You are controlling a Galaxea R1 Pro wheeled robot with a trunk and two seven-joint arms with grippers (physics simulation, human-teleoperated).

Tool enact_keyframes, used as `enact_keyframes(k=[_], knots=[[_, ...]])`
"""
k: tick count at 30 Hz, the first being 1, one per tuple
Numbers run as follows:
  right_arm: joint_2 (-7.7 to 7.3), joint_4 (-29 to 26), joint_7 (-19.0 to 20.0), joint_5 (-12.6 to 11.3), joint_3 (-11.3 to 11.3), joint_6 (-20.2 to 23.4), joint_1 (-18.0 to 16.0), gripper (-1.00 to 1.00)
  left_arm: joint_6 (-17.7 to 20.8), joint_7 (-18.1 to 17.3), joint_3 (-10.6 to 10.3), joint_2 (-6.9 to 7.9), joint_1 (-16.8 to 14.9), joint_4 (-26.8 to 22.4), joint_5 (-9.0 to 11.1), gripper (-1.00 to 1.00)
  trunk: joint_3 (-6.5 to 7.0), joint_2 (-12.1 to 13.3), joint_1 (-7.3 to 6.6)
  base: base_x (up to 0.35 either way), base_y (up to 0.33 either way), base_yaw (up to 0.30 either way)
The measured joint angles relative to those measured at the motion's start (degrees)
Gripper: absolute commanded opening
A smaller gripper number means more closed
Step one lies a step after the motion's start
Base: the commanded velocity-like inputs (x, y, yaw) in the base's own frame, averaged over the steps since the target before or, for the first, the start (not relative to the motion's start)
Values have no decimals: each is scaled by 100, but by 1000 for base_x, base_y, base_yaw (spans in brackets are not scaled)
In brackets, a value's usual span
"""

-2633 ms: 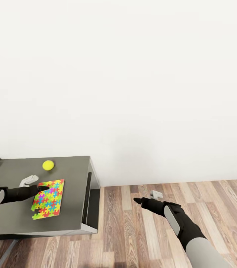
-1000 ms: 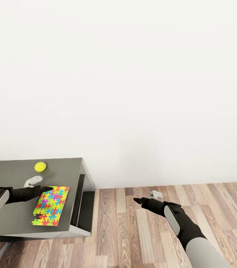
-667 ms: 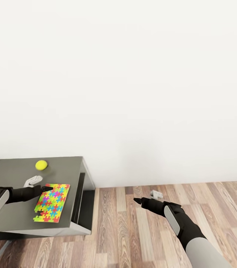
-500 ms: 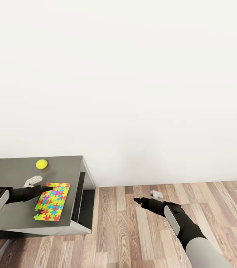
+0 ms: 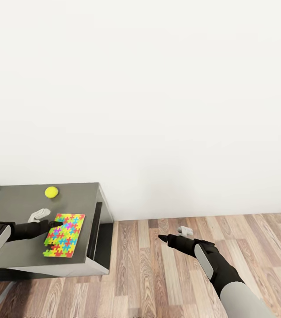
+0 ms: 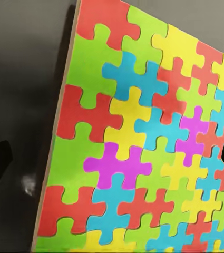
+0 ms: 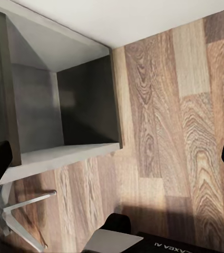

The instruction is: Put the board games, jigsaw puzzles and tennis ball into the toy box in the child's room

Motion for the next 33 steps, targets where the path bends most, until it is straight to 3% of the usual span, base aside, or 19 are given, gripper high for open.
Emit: enact_keyframes(k=[33], knots=[[3,-1,0,2,-1,1,0,100,-1,-17,-7,-6,0,-1,17,100,0,0,0,-19,-41,0]])
